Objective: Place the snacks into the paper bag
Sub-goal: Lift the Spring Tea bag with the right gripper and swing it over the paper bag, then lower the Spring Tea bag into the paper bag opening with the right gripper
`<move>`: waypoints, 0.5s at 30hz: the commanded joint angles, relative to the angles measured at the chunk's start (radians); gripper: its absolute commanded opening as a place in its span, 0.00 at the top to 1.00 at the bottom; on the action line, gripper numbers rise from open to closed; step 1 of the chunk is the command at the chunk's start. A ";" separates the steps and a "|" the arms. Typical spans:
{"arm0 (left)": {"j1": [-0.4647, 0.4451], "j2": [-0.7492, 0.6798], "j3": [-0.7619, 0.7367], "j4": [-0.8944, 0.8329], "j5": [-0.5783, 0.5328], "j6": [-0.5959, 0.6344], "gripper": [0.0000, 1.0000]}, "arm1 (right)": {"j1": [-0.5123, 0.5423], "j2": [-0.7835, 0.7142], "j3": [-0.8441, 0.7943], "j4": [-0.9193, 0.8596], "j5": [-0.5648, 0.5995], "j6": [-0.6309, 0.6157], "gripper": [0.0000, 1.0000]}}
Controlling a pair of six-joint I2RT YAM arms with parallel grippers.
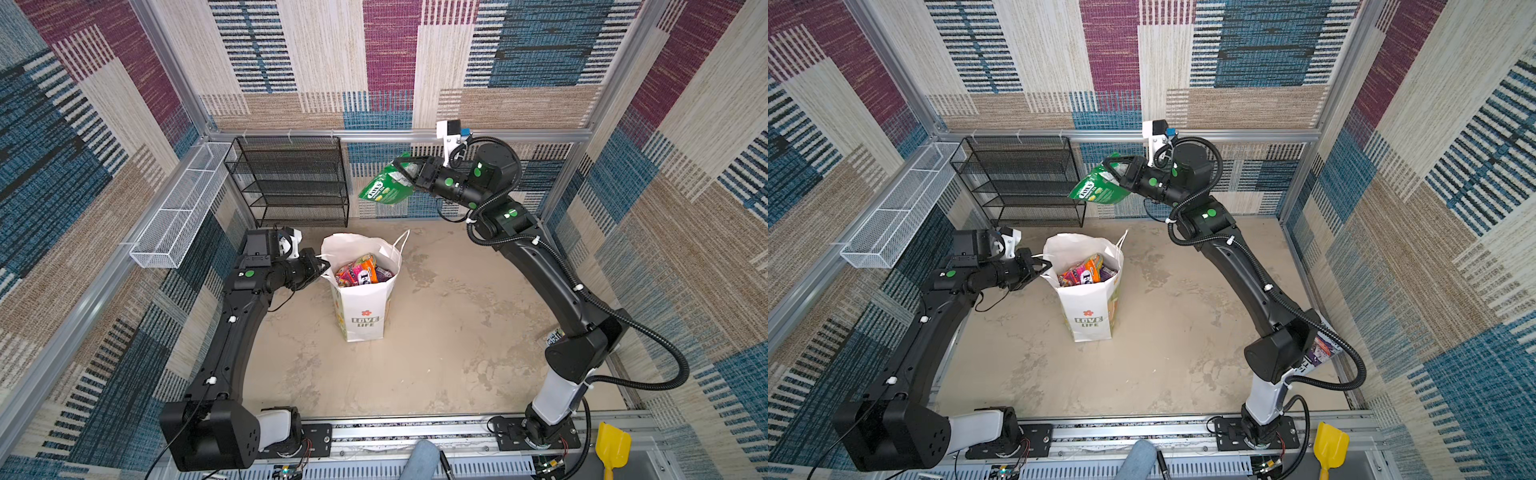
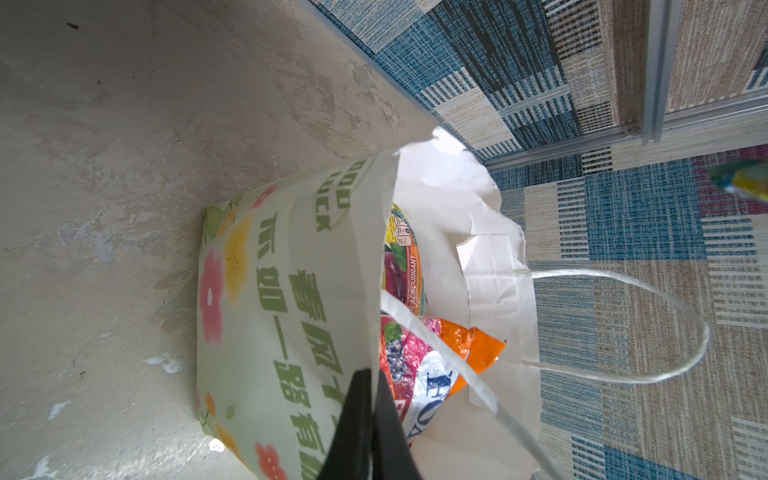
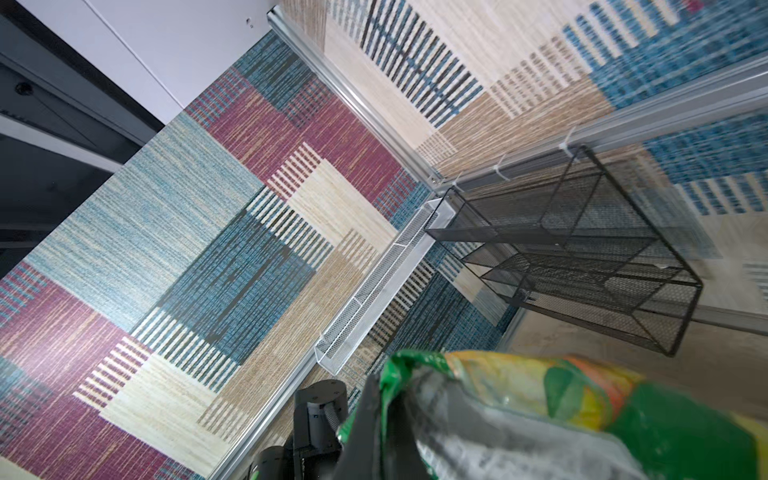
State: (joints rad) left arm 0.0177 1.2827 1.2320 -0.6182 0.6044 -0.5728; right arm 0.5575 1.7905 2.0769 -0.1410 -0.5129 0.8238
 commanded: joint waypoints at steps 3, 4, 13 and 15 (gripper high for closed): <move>0.000 -0.005 0.007 0.038 0.000 0.011 1.00 | 0.069 0.023 0.030 -0.060 -0.022 -0.064 1.00; 0.000 -0.005 0.007 0.038 0.000 0.011 1.00 | 0.080 0.021 0.023 -0.065 -0.023 -0.071 1.00; 0.001 0.000 0.005 0.038 0.001 0.010 1.00 | 0.135 0.002 -0.124 0.006 -0.061 -0.059 1.00; 0.001 0.001 0.006 0.038 -0.003 0.011 1.00 | 0.139 0.020 -0.112 -0.013 -0.067 -0.065 1.00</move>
State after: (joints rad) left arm 0.0177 1.2831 1.2324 -0.6182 0.6044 -0.5724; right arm 0.6903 1.8008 1.9530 -0.2024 -0.5484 0.7692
